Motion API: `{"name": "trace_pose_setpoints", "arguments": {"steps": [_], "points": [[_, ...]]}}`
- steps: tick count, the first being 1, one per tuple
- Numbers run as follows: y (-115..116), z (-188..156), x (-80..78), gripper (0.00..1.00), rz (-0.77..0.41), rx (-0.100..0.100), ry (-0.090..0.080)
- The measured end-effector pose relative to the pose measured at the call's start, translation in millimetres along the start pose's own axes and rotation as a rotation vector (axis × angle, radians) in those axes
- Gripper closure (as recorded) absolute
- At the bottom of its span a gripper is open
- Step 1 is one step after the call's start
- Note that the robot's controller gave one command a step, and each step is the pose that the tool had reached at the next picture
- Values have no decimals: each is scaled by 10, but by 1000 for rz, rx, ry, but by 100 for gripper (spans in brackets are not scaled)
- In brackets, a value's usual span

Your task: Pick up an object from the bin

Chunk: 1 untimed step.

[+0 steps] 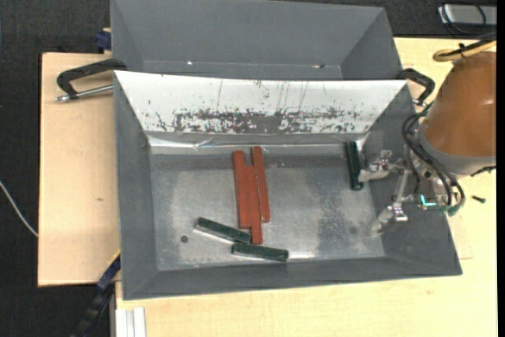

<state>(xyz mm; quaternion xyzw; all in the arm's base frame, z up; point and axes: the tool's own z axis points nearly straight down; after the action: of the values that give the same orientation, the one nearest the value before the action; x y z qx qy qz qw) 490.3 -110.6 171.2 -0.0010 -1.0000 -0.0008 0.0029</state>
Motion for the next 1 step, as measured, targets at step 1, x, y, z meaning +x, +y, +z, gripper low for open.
{"name": "trace_pose_setpoints", "arguments": {"steps": [1], "points": [[4, -40, -19, 0, -2, 1, -8]]}}
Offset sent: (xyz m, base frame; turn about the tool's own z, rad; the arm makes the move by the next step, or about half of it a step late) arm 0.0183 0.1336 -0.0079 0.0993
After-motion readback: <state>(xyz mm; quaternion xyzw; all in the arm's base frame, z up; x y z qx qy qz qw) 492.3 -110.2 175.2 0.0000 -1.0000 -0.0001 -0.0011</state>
